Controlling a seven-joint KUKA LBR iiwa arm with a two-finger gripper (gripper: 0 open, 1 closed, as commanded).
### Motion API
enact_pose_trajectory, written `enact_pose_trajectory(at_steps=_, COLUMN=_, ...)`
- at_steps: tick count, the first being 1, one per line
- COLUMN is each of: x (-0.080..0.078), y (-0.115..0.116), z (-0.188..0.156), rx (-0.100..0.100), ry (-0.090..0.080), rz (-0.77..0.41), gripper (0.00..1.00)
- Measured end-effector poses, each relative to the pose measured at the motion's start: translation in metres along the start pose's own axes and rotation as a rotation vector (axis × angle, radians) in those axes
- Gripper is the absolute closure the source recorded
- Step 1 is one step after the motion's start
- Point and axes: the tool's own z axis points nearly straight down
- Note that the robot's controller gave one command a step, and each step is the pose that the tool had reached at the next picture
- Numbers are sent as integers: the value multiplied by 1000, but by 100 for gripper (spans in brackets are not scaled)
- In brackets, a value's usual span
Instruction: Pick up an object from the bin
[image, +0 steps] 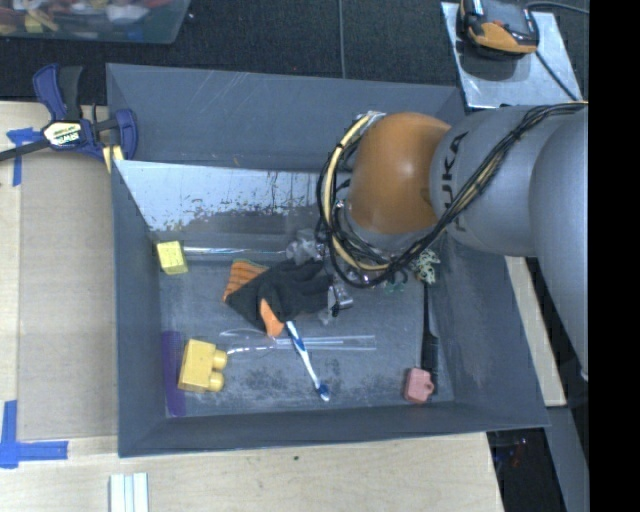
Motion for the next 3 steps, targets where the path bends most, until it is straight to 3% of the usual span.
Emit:
enact_pose_trajectory(at_steps=1, x=-28, y=34, z=18, rx=2, ry=-8, rz=-456, gripper=100)
enact_pose_trajectory(at_steps=2, x=-29, y=35, z=18, rx=2, ry=-8, rz=-457, gripper=100)
enact_pose_trajectory(at_steps=3, x=-28, y=36, z=-2, rx=1, ry=-6, rz=-456, gripper=100)
